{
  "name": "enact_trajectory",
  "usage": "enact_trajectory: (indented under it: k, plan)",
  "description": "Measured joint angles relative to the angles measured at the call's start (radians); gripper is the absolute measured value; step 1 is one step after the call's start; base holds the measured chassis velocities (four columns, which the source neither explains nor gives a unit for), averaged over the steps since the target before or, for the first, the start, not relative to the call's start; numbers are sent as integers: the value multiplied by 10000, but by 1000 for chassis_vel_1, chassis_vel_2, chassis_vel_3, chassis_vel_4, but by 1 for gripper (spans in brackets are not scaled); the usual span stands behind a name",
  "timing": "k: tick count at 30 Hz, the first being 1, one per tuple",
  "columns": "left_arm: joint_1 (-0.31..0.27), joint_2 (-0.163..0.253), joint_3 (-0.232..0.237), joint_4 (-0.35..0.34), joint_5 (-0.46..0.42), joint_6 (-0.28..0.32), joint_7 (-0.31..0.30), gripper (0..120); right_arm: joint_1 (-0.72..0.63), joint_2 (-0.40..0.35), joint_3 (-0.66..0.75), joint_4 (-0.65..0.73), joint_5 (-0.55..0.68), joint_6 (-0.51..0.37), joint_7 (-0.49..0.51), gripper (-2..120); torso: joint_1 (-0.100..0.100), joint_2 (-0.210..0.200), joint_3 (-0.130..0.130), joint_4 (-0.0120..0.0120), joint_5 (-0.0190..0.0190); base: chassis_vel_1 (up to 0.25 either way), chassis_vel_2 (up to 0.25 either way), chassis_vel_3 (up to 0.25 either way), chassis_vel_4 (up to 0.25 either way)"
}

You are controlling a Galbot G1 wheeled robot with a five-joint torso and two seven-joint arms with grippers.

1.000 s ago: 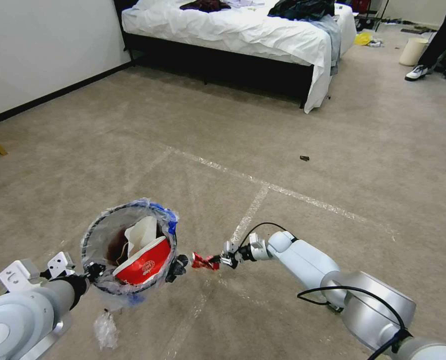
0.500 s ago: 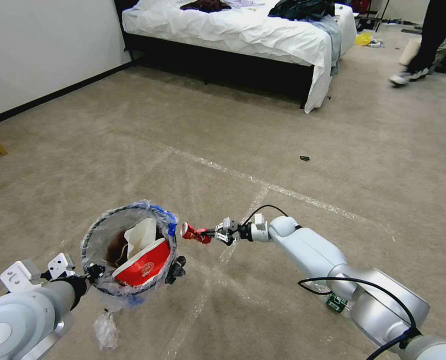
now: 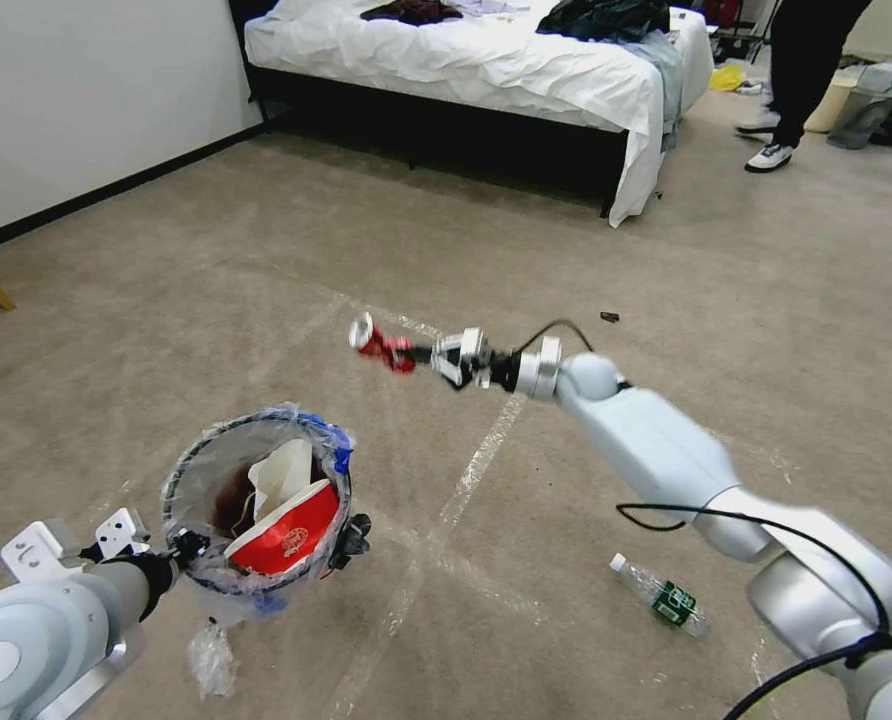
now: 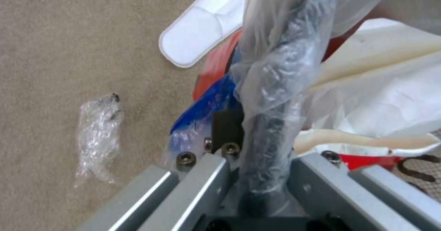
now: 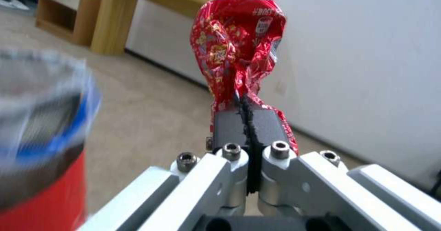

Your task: Pick up the trash bin and place the garbage on the floor into it.

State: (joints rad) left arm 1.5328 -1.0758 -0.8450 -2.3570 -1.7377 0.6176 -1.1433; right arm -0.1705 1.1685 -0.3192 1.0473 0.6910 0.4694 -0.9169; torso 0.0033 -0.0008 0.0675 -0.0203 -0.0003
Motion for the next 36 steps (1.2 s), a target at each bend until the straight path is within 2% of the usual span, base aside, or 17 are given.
enact_trajectory:
  k: [8, 11, 17, 23, 36]
  plan:
    - [33, 0, -20, -9, -17, -5, -4, 0, 301, -146, -63, 755, 238, -163, 117, 0, 0, 0, 0, -3, 1, 0, 0, 0, 0]
    - [50, -57, -19, -9, -14, -6, -6, 0, 507, -189, -239, 2051, 1089, -662, 32, 0, 1, 0, 1, 0, 1, 0, 0, 0, 0]
    - [77, -34, -122, -124, -237, -8, -82, 0, 597, -343, -635, 3362, 1854, -1164, 94, 0, 0, 0, 0, -1, 0, 0, 0, 0, 0]
    - [85, -49, -133, -221, -318, -16, -107, 0, 592, -125, -1214, 3771, 1718, -1312, -119, 0, 0, 0, 0, 0, 0, 0, 0, 0, 0]
    - [257, -102, -292, -372, -293, -21, -112, 0, 147, -3, -2209, 3679, 1212, -1235, -435, 0, 0, 0, 1, -1, 0, 0, 0, 0, 0]
